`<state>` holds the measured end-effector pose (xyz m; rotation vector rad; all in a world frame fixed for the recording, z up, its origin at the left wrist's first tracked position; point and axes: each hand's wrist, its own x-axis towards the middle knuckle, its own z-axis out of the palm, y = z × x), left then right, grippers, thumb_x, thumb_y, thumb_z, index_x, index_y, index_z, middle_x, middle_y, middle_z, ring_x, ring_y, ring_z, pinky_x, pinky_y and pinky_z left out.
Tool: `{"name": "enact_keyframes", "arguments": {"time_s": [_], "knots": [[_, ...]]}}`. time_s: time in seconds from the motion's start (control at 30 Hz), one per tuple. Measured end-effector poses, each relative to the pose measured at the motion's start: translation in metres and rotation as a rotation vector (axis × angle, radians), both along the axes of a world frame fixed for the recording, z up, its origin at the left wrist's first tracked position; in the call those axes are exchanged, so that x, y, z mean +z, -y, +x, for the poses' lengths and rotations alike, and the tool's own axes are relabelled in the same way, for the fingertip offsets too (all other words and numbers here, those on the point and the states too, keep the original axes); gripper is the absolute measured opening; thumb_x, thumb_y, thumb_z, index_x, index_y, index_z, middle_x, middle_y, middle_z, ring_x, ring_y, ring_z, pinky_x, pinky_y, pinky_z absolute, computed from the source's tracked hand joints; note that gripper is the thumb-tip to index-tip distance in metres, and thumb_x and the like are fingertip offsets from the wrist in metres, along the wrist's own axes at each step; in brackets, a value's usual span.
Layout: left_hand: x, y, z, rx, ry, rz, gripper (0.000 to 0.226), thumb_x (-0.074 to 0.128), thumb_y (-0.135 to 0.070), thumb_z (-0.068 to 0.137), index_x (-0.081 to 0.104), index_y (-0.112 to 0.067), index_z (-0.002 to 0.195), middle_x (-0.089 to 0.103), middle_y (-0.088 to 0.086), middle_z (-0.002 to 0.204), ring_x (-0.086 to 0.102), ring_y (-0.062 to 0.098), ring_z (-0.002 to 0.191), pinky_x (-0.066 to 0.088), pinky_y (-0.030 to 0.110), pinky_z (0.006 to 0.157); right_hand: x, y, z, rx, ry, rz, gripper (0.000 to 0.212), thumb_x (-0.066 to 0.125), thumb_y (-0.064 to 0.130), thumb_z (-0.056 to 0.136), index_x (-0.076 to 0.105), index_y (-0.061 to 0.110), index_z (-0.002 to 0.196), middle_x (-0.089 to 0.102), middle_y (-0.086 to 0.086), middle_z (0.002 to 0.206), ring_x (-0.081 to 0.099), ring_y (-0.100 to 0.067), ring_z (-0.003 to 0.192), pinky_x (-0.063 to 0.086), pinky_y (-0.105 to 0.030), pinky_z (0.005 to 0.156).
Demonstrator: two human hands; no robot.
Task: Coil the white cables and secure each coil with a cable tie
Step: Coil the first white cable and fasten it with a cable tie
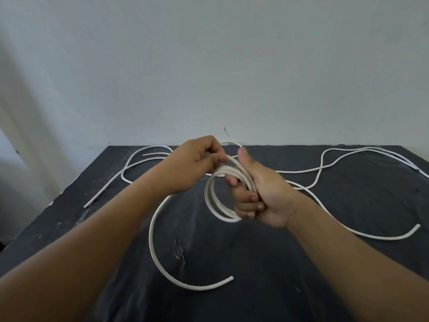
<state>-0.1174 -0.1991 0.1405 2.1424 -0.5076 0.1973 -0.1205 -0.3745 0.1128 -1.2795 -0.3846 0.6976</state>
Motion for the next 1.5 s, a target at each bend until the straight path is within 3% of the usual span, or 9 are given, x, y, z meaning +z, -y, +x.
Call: {"name": "enact_keyframes", "arguments": {"time_s": [0.1,0.27,0.53,0.73,0.93,1.1,1.2,1.3,1.5], "knots": [[0.002,0.002,-0.003,-0.006,-0.157,-0.181,0.014,0.049,-0.011,0.097,0.052,-0.009,0.083,0.065,-0.007,0.065,0.06,0.0,0.056,0.046,0.013,0.053,0.003,0.001,-0.002,0.003,0.043,0.026,0.04,0.044,0.052,0.086,0.04,0.016,0.07,0.022,0.006,0.042,0.016,-0.008,0.032,0.025,-0.023,0.041],[0.001,0.01,-0.01,-0.067,-0.317,-0.417,0.016,0.042,-0.016,0.1,0.045,-0.008,0.086,0.059,0.005,0.062,0.059,0.017,0.052,0.058,0.039,0.062,0.009,0.009,0.0,-0.036,0.019,0.087,0.038,0.047,0.047,0.085,0.046,0.015,0.066,0.023,0.006,0.046,0.019,-0.007,0.036,0.027,-0.022,0.042],[-0.018,0.025,-0.007,-0.139,-0.345,-0.729,0.024,0.033,-0.01,0.101,0.057,-0.011,0.106,0.046,0.005,0.061,0.038,0.014,0.046,0.048,0.03,0.051,0.016,0.003,0.01,-0.446,0.135,-0.023,0.042,0.043,0.043,0.099,0.056,0.013,0.072,0.025,0.004,0.051,0.019,-0.011,0.043,0.024,-0.022,0.041],[-0.012,0.021,-0.003,-0.184,-0.491,-0.716,0.025,0.043,-0.024,0.099,0.053,-0.006,0.085,0.059,0.013,0.066,0.054,0.024,0.048,0.052,0.036,0.055,0.021,0.0,0.016,-0.443,0.272,-0.282,0.02,0.037,0.029,0.1,0.056,0.022,0.1,0.033,0.007,0.048,0.024,-0.008,0.038,0.022,-0.022,0.042],[-0.007,0.014,-0.001,-0.456,-0.758,-0.6,0.033,0.038,-0.023,0.095,0.064,-0.01,0.079,0.048,0.007,0.056,0.044,0.016,0.049,0.051,0.038,0.073,0.027,0.004,0.02,-0.313,0.413,-0.362,0.022,0.043,0.03,0.1,0.049,0.029,0.121,0.034,0.012,0.044,0.028,-0.006,0.039,0.025,-0.022,0.04],[-0.008,0.021,0.002,-0.284,-0.694,-0.485,0.04,0.037,-0.041,0.097,0.051,-0.007,0.083,0.03,-0.002,0.049,0.027,0.012,0.042,0.045,0.032,0.061,0.026,-0.006,0.022,-0.44,0.517,-0.429,0.027,0.038,0.032,0.1,0.046,0.03,0.126,0.051,-0.002,0.067,0.038,-0.004,0.038,0.031,-0.022,0.041],[-0.009,0.022,0.004,-0.195,-0.579,-0.532,0.043,0.039,-0.047,0.095,0.049,-0.008,0.079,0.025,-0.005,0.047,0.02,0.01,0.039,0.039,0.027,0.049,0.028,-0.009,0.022,-0.485,0.487,-0.348,0.028,0.039,0.042,0.099,0.05,0.023,0.117,0.054,-0.004,0.068,0.045,-0.009,0.047,0.041,-0.028,0.047],[-0.006,0.022,0.01,-0.112,-0.516,-0.73,0.043,0.036,-0.044,0.099,0.05,-0.01,0.076,0.025,-0.005,0.045,0.021,0.008,0.035,0.033,0.023,0.042,0.03,-0.003,0.023,-0.458,0.269,-0.039,0.038,0.038,0.051,0.097,0.052,0.018,0.11,0.063,-0.004,0.073,0.059,-0.016,0.064,0.051,-0.037,0.067],[0.003,0.019,0.012,-0.013,-0.428,-1.004,0.041,0.04,-0.041,0.1,0.052,-0.007,0.08,0.025,-0.004,0.048,0.025,0.008,0.037,0.035,0.022,0.039,0.006,-0.005,0.012,-0.311,0.022,0.268,0.023,0.047,0.018,0.097,0.059,0.007,0.08,0.065,-0.007,0.07,0.064,-0.028,0.077,0.049,-0.041,0.088]]}}
